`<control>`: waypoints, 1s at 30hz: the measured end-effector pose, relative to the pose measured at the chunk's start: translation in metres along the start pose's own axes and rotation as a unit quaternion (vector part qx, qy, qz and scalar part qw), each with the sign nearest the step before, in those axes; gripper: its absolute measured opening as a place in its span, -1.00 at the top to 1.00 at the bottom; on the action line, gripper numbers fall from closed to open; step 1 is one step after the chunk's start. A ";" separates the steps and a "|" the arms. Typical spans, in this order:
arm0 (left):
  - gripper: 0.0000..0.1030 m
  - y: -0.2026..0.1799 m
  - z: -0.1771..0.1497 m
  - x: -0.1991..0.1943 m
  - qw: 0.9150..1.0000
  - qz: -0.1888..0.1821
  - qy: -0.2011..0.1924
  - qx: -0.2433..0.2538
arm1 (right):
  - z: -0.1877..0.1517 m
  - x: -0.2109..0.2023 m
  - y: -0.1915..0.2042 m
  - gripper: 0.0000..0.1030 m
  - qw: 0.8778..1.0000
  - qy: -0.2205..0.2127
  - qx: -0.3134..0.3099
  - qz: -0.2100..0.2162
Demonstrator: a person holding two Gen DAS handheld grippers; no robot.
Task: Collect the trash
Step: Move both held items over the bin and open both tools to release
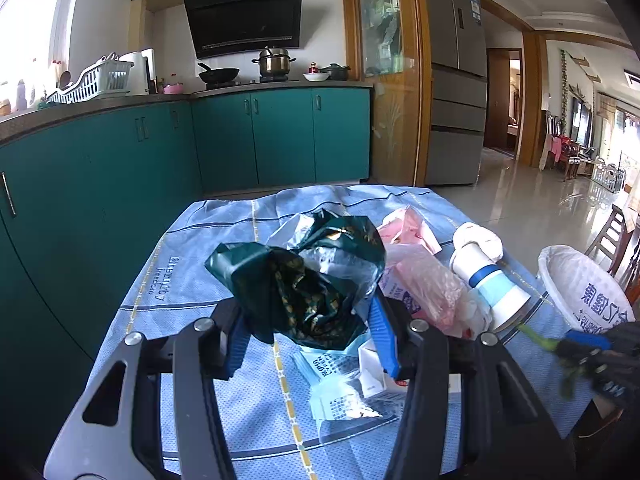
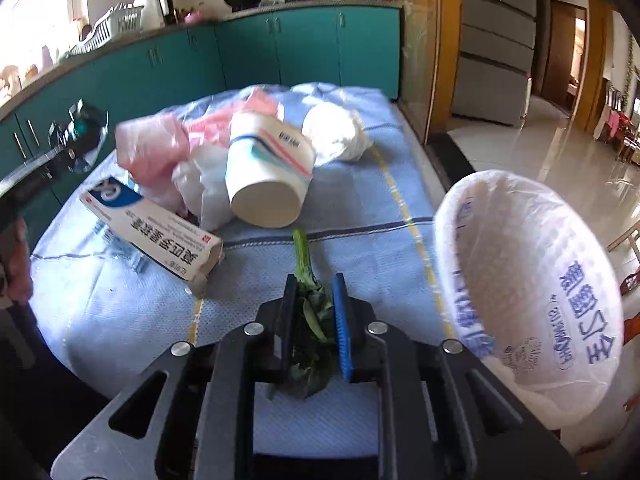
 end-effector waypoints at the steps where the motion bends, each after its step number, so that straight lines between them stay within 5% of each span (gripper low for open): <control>1: -0.01 0.000 -0.001 0.000 1.000 0.001 0.001 -0.002 | 0.000 -0.004 -0.003 0.67 1.000 -0.003 0.004 -0.001; 18: -0.01 0.004 -0.007 -0.003 1.000 0.009 0.002 -0.004 | -0.018 0.010 0.001 0.65 1.000 0.026 0.007 -0.008; 25: -0.01 0.004 -0.005 -0.006 1.000 0.008 -0.001 -0.005 | -0.021 0.015 0.003 0.36 1.000 0.028 0.005 -0.014; 27: -0.01 0.004 -0.005 -0.007 1.000 0.009 -0.003 -0.006 | -0.021 0.014 0.007 0.36 1.000 0.023 -0.001 -0.016; 30: -0.01 0.006 -0.005 -0.008 1.000 0.012 -0.005 -0.009 | -0.021 0.012 0.008 0.64 1.000 0.018 -0.002 -0.007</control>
Point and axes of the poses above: each gripper's, at about its wrist camera, not at the fingertips, and x roughly the way its jaws point, y to its left, z to its top, the point moved 1 cm from there along x, roughly the way its jaws point, and after that the axes turned 14 degrees about -z, right-handed, at the moved point
